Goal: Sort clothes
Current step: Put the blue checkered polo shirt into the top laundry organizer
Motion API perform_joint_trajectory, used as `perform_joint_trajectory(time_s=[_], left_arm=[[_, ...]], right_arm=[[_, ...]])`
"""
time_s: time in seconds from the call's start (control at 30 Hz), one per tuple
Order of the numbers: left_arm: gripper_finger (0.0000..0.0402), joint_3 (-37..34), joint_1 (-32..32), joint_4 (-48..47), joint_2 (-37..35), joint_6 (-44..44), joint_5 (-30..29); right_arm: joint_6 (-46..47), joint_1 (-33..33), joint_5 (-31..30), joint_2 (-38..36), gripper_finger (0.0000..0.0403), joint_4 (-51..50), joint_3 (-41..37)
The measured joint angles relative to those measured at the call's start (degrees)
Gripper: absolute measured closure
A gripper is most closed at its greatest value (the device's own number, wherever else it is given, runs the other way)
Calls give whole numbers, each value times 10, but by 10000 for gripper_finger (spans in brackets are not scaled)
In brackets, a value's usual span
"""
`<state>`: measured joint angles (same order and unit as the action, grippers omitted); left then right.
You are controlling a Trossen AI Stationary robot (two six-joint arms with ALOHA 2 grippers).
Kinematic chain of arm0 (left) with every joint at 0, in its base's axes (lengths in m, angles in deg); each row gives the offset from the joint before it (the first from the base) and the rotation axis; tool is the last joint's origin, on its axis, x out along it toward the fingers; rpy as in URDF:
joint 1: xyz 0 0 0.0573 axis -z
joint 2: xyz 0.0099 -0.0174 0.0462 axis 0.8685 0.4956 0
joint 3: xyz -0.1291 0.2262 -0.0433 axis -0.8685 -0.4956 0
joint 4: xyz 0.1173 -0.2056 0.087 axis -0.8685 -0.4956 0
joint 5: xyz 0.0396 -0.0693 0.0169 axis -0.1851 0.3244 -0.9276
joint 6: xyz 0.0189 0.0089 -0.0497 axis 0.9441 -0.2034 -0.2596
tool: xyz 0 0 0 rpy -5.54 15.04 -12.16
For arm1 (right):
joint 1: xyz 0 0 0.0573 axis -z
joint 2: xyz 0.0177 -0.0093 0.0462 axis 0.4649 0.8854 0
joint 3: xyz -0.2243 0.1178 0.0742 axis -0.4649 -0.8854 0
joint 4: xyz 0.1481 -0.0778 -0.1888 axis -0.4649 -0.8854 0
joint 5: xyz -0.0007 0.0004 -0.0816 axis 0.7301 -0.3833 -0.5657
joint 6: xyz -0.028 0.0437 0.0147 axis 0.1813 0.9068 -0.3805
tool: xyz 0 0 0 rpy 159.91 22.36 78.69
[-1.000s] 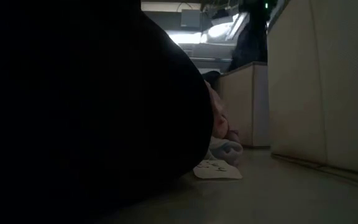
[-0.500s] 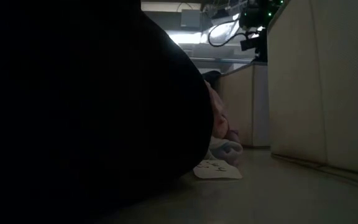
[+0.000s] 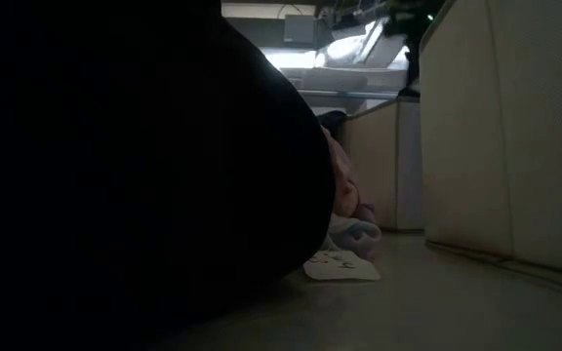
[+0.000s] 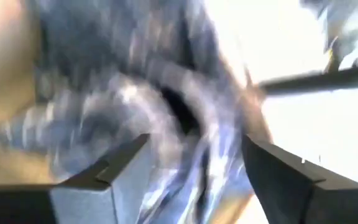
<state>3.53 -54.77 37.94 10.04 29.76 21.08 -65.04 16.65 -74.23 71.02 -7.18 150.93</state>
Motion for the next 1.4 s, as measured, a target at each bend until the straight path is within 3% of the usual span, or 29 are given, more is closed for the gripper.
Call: perform_joint_trajectory(time_s=[0.17,0.27,0.5,0.73,0.9,1.2,1.27,1.4], left_arm=[[370,0,0,1,0,4,0],[370,0,0,1,0,6,0],[370,0,0,1,0,4,0],[370,0,0,1,0,3,0],[370,0,0,1,0,5,0],[370,0,0,0,0,8,0],[370,0,0,0,0,8,0],[370,0,0,0,0,8,0]], right_arm=[[-3,-43,101,7,129,176,-27],[-12,-77,118,31,128,242,-56],[-72,-129,52,110,128,262,-65],[-99,-137,-15,142,132,249,-65],[-99,-136,-18,143,188,244,-65],[-114,-136,-32,139,380,253,-65],[-124,-136,-33,132,394,259,-65],[-126,-136,-47,113,382,241,-35]])
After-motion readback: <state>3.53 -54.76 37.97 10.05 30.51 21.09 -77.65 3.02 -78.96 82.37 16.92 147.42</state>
